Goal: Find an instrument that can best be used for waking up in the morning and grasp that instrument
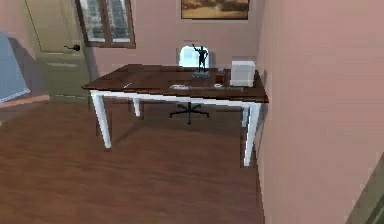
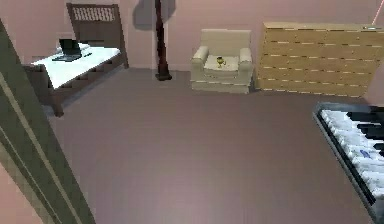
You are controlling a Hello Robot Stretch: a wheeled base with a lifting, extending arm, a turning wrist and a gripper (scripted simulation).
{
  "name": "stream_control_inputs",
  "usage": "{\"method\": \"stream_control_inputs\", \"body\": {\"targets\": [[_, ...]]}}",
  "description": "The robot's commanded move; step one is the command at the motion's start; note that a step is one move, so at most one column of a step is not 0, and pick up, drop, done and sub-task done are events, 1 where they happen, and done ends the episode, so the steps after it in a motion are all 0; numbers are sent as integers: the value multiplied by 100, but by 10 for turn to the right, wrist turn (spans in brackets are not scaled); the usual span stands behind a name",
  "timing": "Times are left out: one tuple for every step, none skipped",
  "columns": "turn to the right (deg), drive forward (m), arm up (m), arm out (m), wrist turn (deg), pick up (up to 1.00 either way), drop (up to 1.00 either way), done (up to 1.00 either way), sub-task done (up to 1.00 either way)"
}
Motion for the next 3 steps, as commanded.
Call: {"method": "stream_control_inputs", "body": {"targets": [[0,100,0,0,0,0,0,0,0],[150,0,0,0,0,0,0,0,0],[0,15,0,0,0,0,0,0,0]]}}
